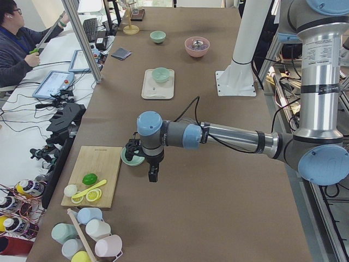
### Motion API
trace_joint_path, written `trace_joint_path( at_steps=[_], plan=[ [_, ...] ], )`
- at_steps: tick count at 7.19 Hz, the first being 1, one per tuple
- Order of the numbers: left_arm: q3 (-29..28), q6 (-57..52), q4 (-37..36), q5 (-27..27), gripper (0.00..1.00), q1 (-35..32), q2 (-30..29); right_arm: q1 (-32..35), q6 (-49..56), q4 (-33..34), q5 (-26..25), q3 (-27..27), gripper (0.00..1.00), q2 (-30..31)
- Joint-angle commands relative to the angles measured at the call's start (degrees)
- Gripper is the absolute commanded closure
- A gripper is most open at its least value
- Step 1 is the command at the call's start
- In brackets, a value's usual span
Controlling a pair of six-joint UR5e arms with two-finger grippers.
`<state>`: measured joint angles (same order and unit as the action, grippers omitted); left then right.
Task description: Stack green bowls together
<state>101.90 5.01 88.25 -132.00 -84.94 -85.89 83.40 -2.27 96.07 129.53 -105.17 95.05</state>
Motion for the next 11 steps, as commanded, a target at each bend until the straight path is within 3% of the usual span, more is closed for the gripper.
trace_joint_path(
  at_steps=[1,6,8,10,11],
  plan=[
    [1.19,0.00,0.26,-0.01,0.01,-0.05,0.54,0.01,0.07,0.00,0.02,0.14,0.00,0.05],
    [4.36,0.00,2.53,-0.18,0.01,1.27,-0.24,-1.31,0.16,-0.17,0.54,-3.53,0.00,-1.18],
    [4.36,0.61,10.68,0.08,0.01,1.18,-0.60,-1.22,-0.10,-0.53,0.11,-9.32,0.00,-1.97],
    [0.78,0.44,20.18,0.52,0.01,1.10,-0.77,-1.22,-0.19,-0.35,0.63,-8.74,0.00,-3.38],
    [0.24,0.44,20.91,0.52,0.01,1.18,-0.69,-1.22,-0.11,-0.35,0.46,-8.65,0.00,-2.68]
  ],
)
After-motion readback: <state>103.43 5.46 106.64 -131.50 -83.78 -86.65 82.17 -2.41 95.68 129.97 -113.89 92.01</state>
